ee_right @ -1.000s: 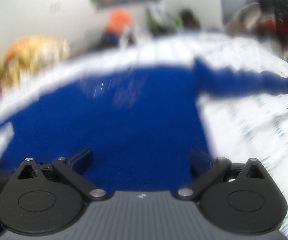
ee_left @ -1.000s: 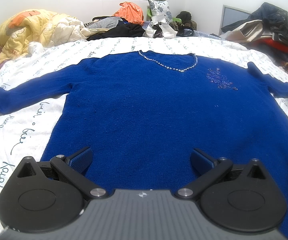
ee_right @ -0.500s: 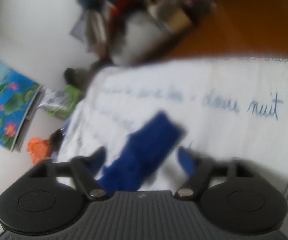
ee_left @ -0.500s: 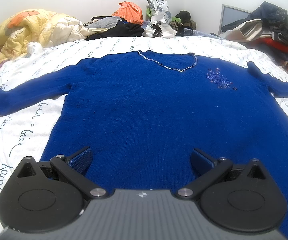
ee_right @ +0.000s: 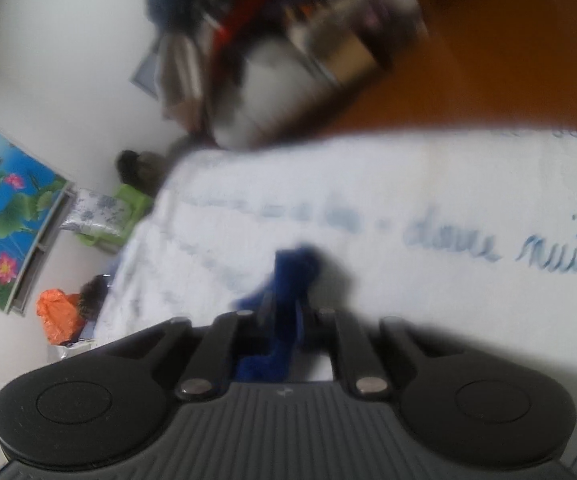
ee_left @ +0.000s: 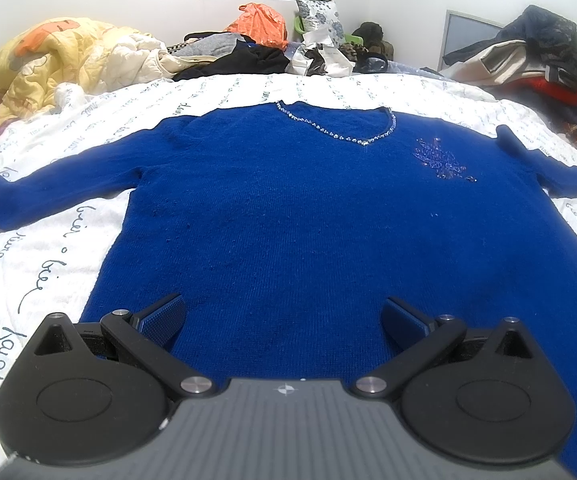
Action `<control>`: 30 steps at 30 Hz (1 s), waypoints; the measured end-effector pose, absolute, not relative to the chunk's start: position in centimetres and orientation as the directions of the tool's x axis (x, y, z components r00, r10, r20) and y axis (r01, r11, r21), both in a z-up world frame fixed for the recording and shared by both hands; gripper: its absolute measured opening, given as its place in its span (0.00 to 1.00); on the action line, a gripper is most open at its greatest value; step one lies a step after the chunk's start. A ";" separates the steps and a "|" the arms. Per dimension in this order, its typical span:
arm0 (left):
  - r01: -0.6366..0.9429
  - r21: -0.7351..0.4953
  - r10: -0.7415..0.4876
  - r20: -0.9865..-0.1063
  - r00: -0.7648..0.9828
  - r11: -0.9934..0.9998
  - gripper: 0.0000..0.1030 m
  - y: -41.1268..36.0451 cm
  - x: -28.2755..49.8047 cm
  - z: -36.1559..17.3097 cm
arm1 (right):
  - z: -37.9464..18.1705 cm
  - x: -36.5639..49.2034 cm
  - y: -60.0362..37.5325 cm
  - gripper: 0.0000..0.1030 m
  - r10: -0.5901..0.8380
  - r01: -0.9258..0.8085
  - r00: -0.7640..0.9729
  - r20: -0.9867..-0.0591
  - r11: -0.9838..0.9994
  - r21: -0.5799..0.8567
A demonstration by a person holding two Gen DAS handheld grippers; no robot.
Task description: Fold small clothes
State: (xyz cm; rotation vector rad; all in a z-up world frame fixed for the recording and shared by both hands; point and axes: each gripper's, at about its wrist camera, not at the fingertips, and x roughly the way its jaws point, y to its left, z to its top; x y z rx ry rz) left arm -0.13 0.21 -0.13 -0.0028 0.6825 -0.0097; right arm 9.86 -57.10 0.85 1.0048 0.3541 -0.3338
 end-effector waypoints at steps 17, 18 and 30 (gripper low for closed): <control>0.034 -0.017 -0.037 -0.641 0.766 0.999 1.00 0.4 0.0 0.4 | 2.5 9.8 -18.9 0.87 0.490 -0.325 0.767 -0.414 0.853 0.409; 0.045 -0.045 -0.063 -0.649 0.758 0.998 1.00 0.5 0.6 0.8 | 2.1 9.1 -19.8 0.87 0.446 -0.293 0.786 -0.428 0.879 0.377; -0.049 -0.362 -0.254 -0.738 0.625 0.931 0.62 -0.8 17.7 2.8 | -0.9 7.2 -24.4 0.88 0.406 -0.195 0.804 -0.435 0.870 0.452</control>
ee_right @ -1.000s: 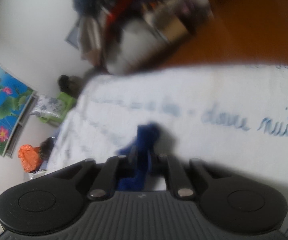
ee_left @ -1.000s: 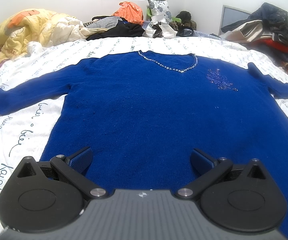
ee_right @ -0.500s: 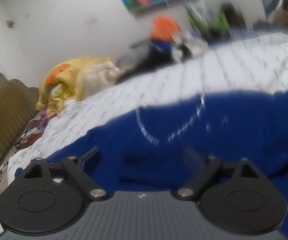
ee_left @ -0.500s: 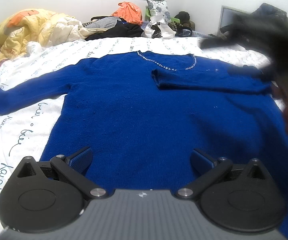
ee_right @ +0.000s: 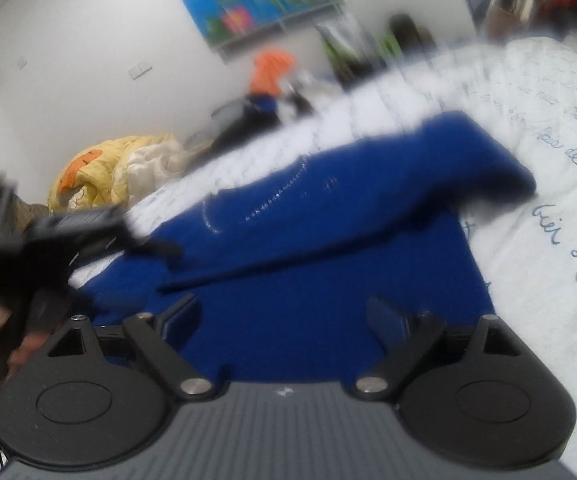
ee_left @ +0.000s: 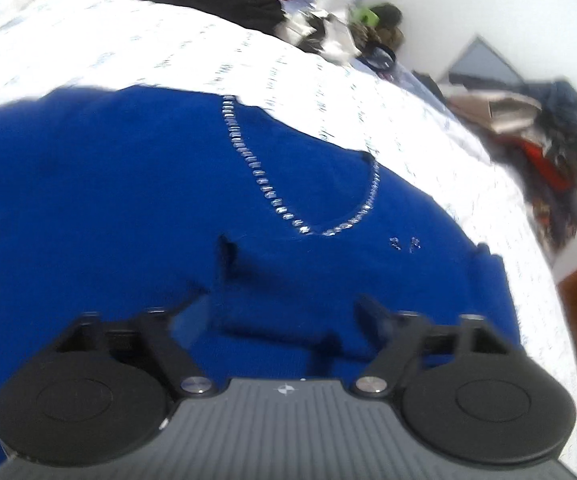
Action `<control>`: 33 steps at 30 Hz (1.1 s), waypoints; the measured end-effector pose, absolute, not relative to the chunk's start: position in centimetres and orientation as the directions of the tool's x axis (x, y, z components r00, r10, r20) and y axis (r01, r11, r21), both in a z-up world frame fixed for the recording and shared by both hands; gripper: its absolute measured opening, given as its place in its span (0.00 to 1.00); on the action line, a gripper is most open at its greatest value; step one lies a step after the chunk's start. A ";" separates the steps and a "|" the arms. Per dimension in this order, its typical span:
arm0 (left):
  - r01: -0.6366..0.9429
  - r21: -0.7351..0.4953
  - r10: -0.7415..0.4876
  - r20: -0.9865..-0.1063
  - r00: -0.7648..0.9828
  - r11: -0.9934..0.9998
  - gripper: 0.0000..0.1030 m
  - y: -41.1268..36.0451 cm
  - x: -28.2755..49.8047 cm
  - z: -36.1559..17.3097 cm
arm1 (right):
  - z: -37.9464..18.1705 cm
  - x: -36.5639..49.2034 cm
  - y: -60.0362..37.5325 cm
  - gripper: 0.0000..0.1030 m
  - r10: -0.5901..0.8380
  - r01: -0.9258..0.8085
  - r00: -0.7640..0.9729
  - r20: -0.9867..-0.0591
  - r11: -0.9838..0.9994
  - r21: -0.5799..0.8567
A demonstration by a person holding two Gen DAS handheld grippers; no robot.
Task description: Fold small clothes
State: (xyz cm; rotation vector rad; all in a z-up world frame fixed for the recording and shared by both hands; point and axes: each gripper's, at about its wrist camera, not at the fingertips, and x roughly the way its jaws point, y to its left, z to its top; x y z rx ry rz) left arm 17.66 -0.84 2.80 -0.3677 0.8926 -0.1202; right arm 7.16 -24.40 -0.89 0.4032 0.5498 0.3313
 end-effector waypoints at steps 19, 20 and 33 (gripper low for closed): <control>-0.163 0.073 0.167 -0.702 0.693 0.984 0.07 7.4 15.5 3.3 | -1.2 7.3 -24.6 0.89 0.424 -0.192 0.802 -0.421 0.850 0.490; -0.161 0.091 0.179 -0.692 0.700 0.983 0.09 7.1 15.2 3.6 | -1.2 7.3 -24.6 0.90 0.424 -0.193 0.801 -0.422 0.851 0.489; -0.033 -0.109 -0.047 -0.653 0.756 0.994 0.73 4.1 18.7 4.3 | 3.1 21.5 -22.4 0.93 0.232 -0.165 0.783 -0.578 0.972 0.166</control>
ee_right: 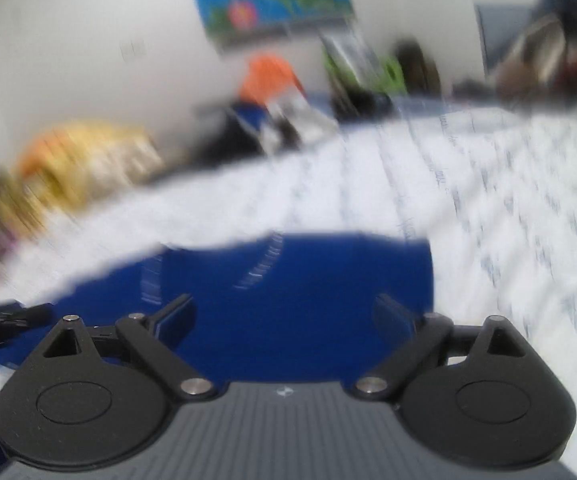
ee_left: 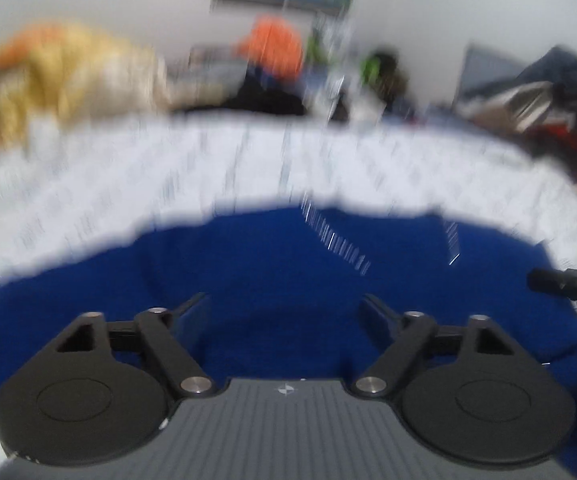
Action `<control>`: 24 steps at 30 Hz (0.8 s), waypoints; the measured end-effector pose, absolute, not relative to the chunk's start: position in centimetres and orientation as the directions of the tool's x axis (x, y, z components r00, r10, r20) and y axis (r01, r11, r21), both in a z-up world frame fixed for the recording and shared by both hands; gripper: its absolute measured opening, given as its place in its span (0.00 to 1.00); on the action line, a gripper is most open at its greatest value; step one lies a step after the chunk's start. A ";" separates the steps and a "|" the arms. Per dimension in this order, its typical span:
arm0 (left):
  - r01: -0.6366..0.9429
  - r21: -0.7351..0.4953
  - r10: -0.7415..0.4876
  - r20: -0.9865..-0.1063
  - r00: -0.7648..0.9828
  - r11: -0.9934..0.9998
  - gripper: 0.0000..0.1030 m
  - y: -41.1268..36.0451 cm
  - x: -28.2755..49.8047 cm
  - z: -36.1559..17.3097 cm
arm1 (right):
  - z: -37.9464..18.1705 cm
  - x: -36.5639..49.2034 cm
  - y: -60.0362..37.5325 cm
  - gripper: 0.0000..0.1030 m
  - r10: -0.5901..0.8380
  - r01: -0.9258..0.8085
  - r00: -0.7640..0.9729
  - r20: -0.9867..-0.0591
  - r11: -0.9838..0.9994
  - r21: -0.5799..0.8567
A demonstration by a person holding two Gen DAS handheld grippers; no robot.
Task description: Fold small clothes
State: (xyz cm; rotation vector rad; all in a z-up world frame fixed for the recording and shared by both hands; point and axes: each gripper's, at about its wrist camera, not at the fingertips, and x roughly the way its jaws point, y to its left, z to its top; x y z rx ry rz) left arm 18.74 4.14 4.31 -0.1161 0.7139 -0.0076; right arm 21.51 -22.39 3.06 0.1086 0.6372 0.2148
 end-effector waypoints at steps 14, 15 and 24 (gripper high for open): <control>-0.072 -0.180 -0.033 -0.523 0.852 0.981 1.00 9.0 9.9 3.9 | 0.0 21.2 -21.3 1.00 0.144 -0.156 0.782 -0.607 0.987 0.033; -0.101 -0.216 -0.021 -0.497 0.868 0.971 1.00 10.8 7.9 4.1 | 0.0 21.4 -21.5 1.00 0.146 -0.156 0.782 -0.606 0.987 0.036; -0.648 -0.599 0.324 -0.565 0.758 0.471 0.98 36.3 -1.6 3.1 | -0.1 21.4 -21.5 1.00 0.145 -0.157 0.782 -0.606 0.987 0.034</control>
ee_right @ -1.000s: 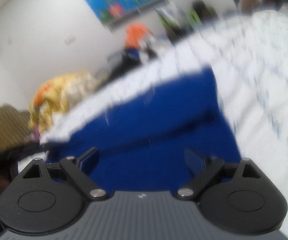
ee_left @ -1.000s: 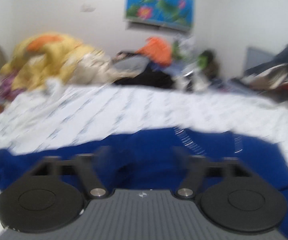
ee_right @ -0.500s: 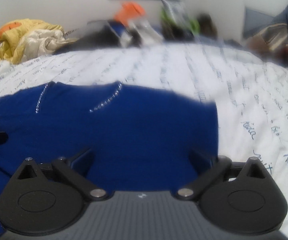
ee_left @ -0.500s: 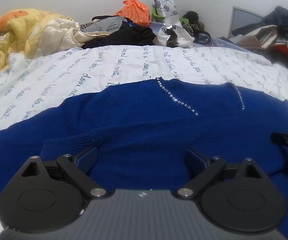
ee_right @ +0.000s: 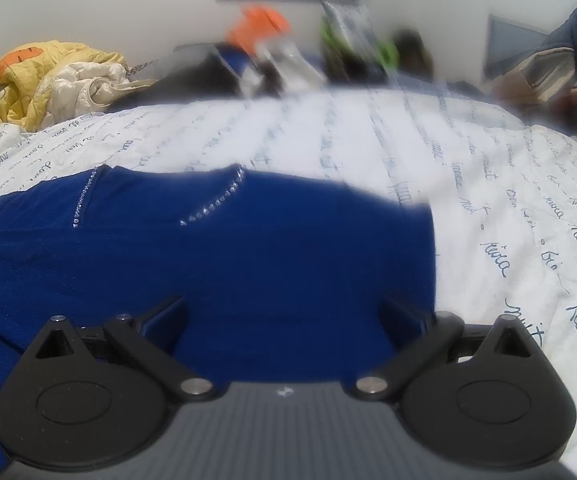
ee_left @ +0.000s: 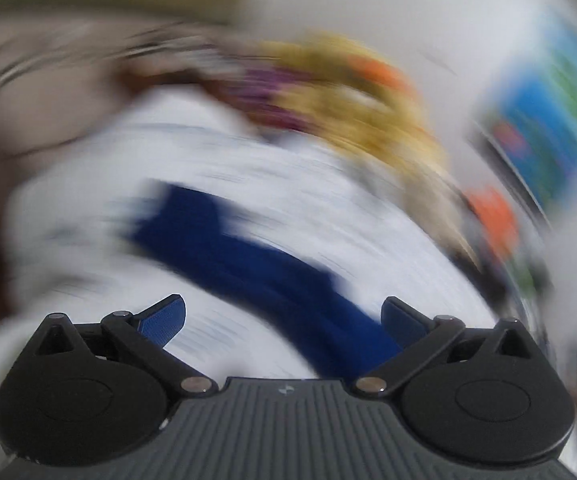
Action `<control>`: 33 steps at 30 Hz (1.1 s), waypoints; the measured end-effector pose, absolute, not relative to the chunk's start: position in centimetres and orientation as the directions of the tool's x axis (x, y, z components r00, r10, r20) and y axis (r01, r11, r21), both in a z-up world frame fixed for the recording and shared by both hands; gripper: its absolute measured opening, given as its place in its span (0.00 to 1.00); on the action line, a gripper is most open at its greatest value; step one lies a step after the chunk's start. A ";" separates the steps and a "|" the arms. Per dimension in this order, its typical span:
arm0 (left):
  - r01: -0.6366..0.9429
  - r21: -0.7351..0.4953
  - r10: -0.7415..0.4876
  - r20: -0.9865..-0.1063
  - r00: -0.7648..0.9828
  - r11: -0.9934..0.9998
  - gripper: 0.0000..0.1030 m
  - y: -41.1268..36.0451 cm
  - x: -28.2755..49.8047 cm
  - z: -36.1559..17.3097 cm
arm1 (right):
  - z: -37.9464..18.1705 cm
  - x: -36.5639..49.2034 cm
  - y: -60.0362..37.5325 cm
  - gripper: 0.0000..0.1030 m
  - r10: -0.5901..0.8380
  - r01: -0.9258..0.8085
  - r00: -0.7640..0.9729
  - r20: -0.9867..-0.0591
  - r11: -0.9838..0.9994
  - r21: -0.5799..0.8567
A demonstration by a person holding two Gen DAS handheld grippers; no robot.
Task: Fold small clothes
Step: 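Grasp the cuff of the other sleeve with the left tool, then fold the held sleeve across the sweater body and release with the left tool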
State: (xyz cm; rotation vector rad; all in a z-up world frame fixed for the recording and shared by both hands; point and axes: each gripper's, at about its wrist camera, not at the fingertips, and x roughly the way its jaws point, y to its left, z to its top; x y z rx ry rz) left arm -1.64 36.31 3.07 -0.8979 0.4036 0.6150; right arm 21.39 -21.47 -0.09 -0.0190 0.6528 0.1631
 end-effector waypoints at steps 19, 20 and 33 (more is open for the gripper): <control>-0.720 -0.588 0.329 -0.642 0.693 0.369 0.05 41.9 2.7 1.1 | -0.2 21.4 -21.5 1.00 0.147 -0.159 0.783 -0.605 0.987 0.034; -0.700 -0.579 0.346 -0.611 0.712 0.418 0.05 40.6 3.1 2.4 | -0.2 21.4 -21.5 1.00 0.148 -0.159 0.783 -0.604 0.987 0.037; 0.287 -0.070 -0.283 -0.502 0.818 0.955 0.74 -0.4 10.8 8.1 | -0.2 21.5 -23.2 1.00 0.204 -0.136 0.797 -0.569 0.978 0.160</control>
